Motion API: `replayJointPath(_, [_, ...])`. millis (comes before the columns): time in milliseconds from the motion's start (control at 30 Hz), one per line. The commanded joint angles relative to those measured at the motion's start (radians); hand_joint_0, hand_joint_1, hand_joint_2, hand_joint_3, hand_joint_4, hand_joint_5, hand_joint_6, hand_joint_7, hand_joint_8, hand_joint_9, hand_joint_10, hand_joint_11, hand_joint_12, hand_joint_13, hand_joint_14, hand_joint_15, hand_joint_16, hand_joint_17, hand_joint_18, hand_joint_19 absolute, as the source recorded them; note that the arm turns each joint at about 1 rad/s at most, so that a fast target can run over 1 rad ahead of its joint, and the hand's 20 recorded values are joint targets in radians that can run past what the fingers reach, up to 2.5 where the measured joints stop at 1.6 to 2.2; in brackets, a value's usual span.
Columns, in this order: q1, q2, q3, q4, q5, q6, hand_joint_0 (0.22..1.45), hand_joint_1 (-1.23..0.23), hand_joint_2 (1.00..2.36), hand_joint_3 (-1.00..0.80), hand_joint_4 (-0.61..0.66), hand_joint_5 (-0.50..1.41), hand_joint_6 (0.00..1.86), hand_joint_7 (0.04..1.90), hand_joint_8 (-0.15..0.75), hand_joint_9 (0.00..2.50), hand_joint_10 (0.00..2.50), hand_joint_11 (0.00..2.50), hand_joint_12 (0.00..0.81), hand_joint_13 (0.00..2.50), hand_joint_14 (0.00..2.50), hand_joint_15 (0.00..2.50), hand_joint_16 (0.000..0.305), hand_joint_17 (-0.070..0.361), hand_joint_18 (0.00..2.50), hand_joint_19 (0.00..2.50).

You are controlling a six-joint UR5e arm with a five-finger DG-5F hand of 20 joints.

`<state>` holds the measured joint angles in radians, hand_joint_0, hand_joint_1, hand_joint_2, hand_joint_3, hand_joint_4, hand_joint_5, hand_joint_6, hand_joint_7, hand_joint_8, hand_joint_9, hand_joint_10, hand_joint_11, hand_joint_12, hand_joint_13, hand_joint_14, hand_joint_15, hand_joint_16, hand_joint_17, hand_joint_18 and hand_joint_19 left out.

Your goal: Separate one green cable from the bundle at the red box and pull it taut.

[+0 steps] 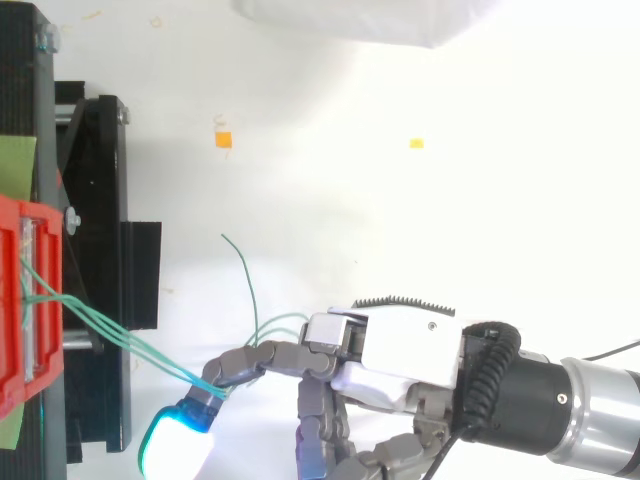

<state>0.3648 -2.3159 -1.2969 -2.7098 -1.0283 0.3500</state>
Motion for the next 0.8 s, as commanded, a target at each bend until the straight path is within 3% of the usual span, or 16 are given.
replayJointPath(0, [0.003,0.000,0.002,-0.002,0.007,-0.016,0.36,-0.92,1.00,-0.50,0.33,-0.03,0.50,0.81,0.417,1.82,0.01,0.28,0.607,2.05,0.02,0.53,0.091,0.205,2.50,0.29])
replayJointPath(200, [0.005,0.000,0.008,-0.019,0.039,-0.069,0.37,-0.92,1.00,-0.50,0.33,-0.04,0.50,0.80,0.418,1.81,0.01,0.29,0.602,2.05,0.02,0.53,0.092,0.206,2.50,0.29])
replayJointPath(233, [0.000,0.000,0.008,-0.024,0.062,-0.095,0.37,-0.91,1.00,-0.50,0.33,-0.04,0.50,0.81,0.416,1.82,0.01,0.29,0.603,2.05,0.02,0.53,0.091,0.205,2.50,0.29])
replayJointPath(300, [0.000,0.000,0.010,-0.024,0.077,-0.108,0.37,-0.91,1.00,-0.50,0.33,-0.04,0.50,0.80,0.423,1.82,0.01,0.28,0.601,2.05,0.02,0.53,0.091,0.205,2.50,0.29])
replayJointPath(367, [0.000,0.000,0.013,-0.050,0.136,-0.111,0.37,-0.91,1.00,-0.50,0.33,-0.04,0.50,0.81,0.423,1.82,0.01,0.28,0.603,2.05,0.02,0.52,0.091,0.205,2.50,0.29])
replayJointPath(467, [0.000,0.000,0.013,-0.108,0.203,-0.089,0.37,-0.92,1.00,-0.50,0.33,-0.04,0.50,0.81,0.417,1.82,0.01,0.28,0.607,2.05,0.02,0.52,0.092,0.207,2.50,0.28])
replayJointPath(567, [0.000,0.000,0.011,-0.134,0.218,-0.057,0.37,-0.91,1.00,-0.50,0.33,-0.04,0.50,0.80,0.415,1.82,0.01,0.29,0.601,2.05,0.02,0.52,0.091,0.205,2.50,0.29])
replayJointPath(633, [0.002,0.000,0.011,-0.177,0.223,0.018,0.37,-0.91,1.00,-0.50,0.34,-0.04,0.50,0.81,0.422,1.82,0.01,0.29,0.607,2.04,0.02,0.53,0.091,0.205,2.50,0.29])
replayJointPath(767, [0.005,0.000,0.013,-0.217,0.228,0.067,0.37,-0.91,1.00,-0.50,0.33,-0.04,0.50,0.80,0.425,1.82,0.01,0.30,0.604,2.05,0.02,0.52,0.092,0.207,2.50,0.28])
